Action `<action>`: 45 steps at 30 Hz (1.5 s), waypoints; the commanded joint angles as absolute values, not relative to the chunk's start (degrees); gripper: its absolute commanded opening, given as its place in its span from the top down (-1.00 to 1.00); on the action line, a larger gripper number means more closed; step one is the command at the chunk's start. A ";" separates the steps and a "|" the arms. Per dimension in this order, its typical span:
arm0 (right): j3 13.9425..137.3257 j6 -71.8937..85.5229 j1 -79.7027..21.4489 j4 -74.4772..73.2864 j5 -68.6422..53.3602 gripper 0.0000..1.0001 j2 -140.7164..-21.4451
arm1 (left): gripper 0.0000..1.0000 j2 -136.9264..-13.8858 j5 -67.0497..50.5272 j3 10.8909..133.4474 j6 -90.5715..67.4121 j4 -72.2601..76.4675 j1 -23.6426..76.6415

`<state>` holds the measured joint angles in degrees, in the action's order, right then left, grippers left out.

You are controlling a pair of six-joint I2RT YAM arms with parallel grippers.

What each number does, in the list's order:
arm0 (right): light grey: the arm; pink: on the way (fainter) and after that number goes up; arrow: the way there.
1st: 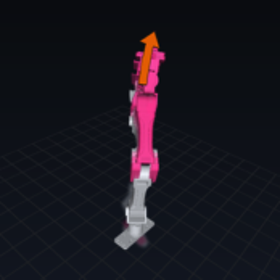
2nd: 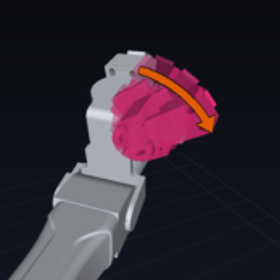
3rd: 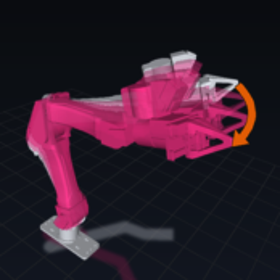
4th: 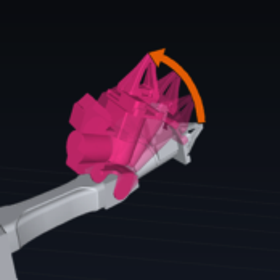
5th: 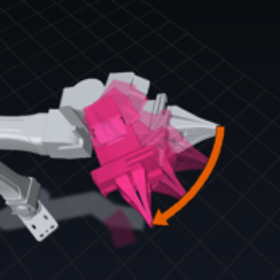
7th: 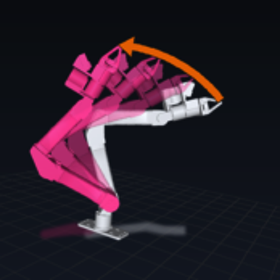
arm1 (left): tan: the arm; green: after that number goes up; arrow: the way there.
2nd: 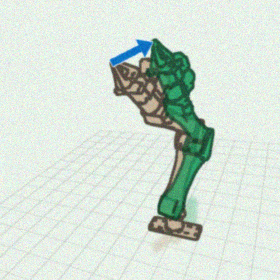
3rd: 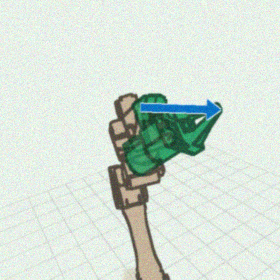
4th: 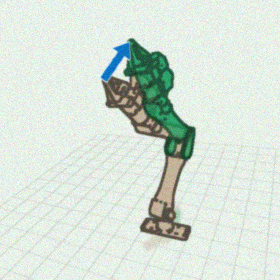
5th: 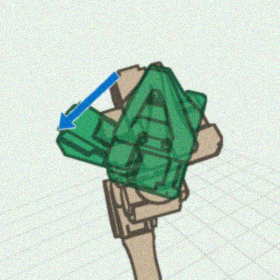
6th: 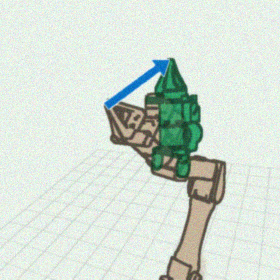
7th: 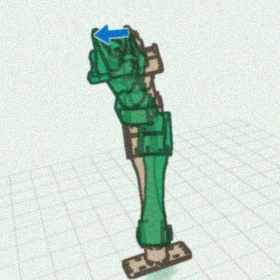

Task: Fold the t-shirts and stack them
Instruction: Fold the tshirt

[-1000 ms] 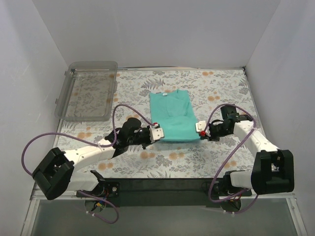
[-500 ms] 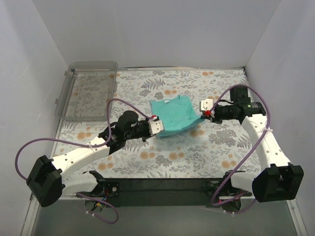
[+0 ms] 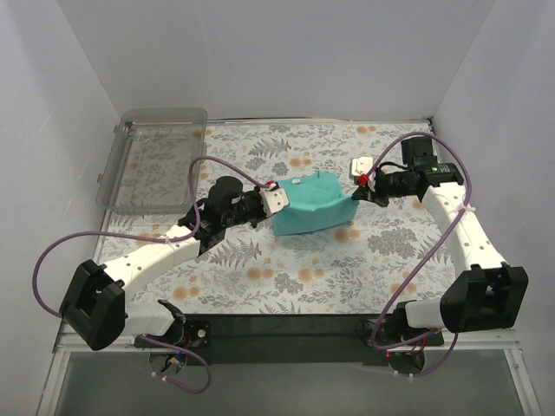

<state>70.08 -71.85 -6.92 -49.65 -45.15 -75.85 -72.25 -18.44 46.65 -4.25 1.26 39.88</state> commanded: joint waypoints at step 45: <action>66.18 -70.05 -6.15 -49.22 -48.34 0.97 -73.03 | 1.00 -71.54 -40.34 44.47 -13.01 3.52 33.13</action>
<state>65.69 -69.43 -6.35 -49.63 -46.09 -73.91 -71.07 -37.91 43.53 -12.27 3.05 32.77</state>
